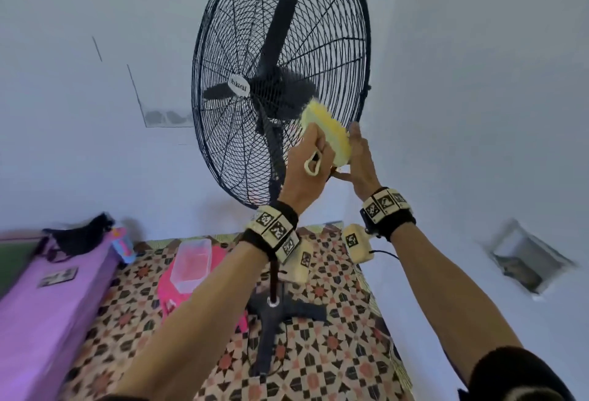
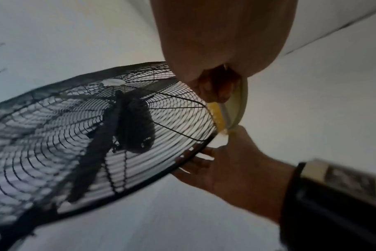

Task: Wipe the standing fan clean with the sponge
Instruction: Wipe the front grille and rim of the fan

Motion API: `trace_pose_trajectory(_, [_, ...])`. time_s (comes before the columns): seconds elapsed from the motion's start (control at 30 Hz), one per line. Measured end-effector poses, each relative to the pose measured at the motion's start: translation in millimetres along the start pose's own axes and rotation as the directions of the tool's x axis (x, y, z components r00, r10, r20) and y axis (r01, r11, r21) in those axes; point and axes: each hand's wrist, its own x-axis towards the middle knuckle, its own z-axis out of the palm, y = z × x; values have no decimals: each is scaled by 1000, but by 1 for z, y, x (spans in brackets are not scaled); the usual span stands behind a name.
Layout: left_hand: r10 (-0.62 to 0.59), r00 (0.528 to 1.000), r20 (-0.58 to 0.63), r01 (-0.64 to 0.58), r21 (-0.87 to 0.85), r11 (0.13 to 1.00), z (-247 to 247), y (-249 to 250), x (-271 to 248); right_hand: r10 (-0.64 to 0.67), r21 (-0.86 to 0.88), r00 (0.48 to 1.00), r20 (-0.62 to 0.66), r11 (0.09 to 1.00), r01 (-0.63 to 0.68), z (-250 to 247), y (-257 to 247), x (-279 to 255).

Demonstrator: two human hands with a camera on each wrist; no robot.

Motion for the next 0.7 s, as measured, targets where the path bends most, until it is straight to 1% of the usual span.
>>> trace_pose_trajectory(0.07, [-4, 1000, 19, 3, 41, 999, -1, -14, -10, 9, -4, 1000, 19, 1000, -9, -2, -1, 3])
trace_pose_trajectory(0.17, [-82, 994, 75, 71, 139, 988, -23, -55, -65, 11, 15, 999, 45, 1000, -12, -6, -2, 3])
trace_pose_trajectory(0.23, [-115, 986, 117, 86, 228, 970, -38, -70, -95, 21, 12, 998, 60, 1000, -21, -7, -1, 4])
trace_pose_trajectory(0.27, [-115, 984, 140, 75, 261, 962, -40, -71, -100, 22, 11, 998, 62, 1000, -22, -8, 0, 4])
trace_pose_trajectory(0.3, [-88, 983, 162, 40, 280, 959, -38, -67, -95, 20, 14, 998, 66, 1000, -21, -7, 0, 5])
trace_pose_trajectory(0.37, [21, 979, 201, -77, 273, 959, -23, -45, -67, 32, 10, 996, 88, 999, -33, -8, -3, 7])
trace_pose_trajectory(0.43, [134, 976, 171, -177, 262, 949, -4, -20, -30, 55, 38, 991, 118, 997, -60, -12, -4, 8])
trace_pose_trajectory(0.5, [162, 978, 129, -191, 271, 943, 7, -17, -15, 91, 84, 988, 127, 991, -102, -16, -4, 10])
trace_pose_trajectory(0.57, [108, 976, 189, -168, 339, 926, 5, -36, -38, 97, 82, 988, 117, 991, -107, -20, -3, 12])
trace_pose_trajectory(0.63, [5, 961, 275, -133, 446, 885, -9, -64, -82, 78, 75, 991, 112, 993, -87, -23, 0, 14])
trace_pose_trajectory(0.7, [-64, 949, 307, -106, 506, 856, -21, -79, -110, 64, 69, 991, 114, 995, -72, -21, 3, 15])
